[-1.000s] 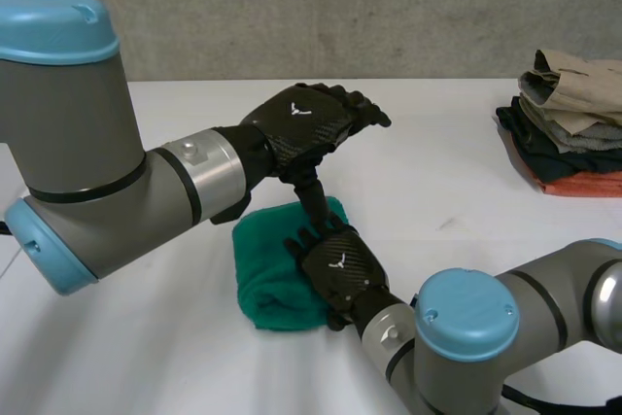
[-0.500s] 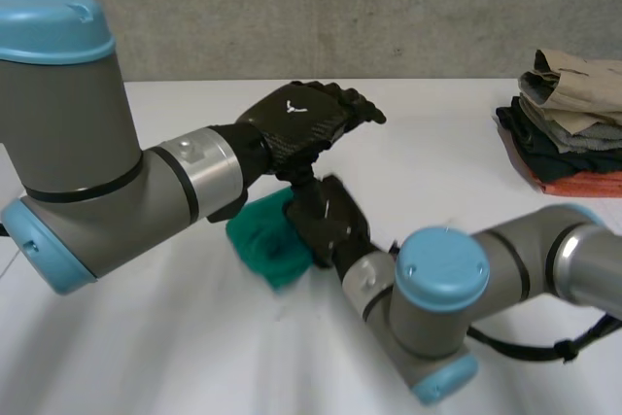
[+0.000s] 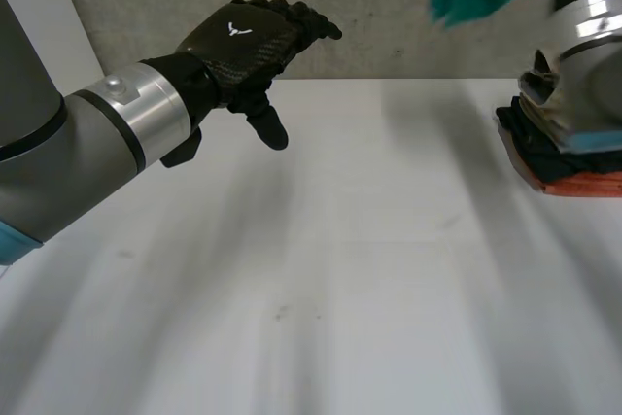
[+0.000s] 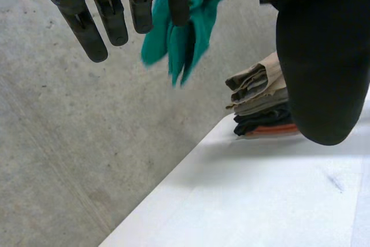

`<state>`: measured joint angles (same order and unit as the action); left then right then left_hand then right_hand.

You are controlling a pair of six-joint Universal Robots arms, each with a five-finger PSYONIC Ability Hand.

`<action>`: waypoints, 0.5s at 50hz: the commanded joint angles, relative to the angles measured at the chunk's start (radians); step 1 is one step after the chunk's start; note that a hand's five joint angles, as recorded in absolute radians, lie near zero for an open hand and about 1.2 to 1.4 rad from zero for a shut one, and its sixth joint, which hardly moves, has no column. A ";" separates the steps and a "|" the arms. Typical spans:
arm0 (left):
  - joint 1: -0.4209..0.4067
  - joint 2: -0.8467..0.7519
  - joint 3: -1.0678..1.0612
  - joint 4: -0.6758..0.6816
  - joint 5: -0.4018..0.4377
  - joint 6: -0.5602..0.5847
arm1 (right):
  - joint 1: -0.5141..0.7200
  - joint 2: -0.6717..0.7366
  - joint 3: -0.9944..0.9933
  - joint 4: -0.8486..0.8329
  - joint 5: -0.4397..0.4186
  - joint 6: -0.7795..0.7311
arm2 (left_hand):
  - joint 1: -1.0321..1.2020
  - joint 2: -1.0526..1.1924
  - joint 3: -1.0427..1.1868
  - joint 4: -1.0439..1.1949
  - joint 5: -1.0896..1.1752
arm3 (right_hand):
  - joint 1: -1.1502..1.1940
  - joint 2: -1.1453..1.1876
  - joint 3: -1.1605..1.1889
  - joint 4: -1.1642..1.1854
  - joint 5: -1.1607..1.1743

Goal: Fold the laundry.

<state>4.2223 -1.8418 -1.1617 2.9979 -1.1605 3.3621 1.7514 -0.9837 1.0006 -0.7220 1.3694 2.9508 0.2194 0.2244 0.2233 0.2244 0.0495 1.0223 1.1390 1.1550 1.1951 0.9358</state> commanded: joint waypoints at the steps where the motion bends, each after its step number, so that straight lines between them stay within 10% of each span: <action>1: -0.004 -0.002 -0.024 -0.002 0.001 0.000 | -0.266 0.086 -0.092 -0.010 -0.168 0.169 | 0.026 0.021 0.022 0.021 0.022 | 0.374 0.257 0.241 0.201 0.286; 13: -0.007 -0.005 -0.073 0.001 0.002 0.000 | -0.532 0.413 -0.128 -0.030 -0.507 0.261 | 0.023 0.018 0.020 0.018 0.019 | 0.374 0.257 0.241 0.201 0.286; 22: -0.008 -0.007 -0.115 0.021 0.001 0.000 | -0.567 0.396 -0.005 -0.063 -0.670 0.254 | 0.023 0.018 0.020 0.018 0.019 | 0.374 0.257 0.241 0.201 0.286; 23: -0.010 -0.007 -0.116 0.021 0.001 0.000 | -0.567 0.383 0.007 -0.068 -0.667 0.254 | 0.023 0.018 0.020 0.018 0.019 | 0.291 0.174 0.158 0.118 0.203; 25: -0.010 -0.004 -0.116 0.021 0.001 0.000 | -0.567 0.334 0.035 -0.065 -0.659 0.257 | 0.023 0.018 0.020 0.018 0.019 | -0.655 -0.772 -0.788 -0.828 -0.743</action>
<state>4.2137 -1.8493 -1.2699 3.0120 -1.1587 3.3625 1.1814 -0.5553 0.9619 -0.7698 0.7138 3.2067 0.2195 0.2244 0.2233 0.2244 0.0496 0.9808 1.0783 1.0895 1.1178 0.9393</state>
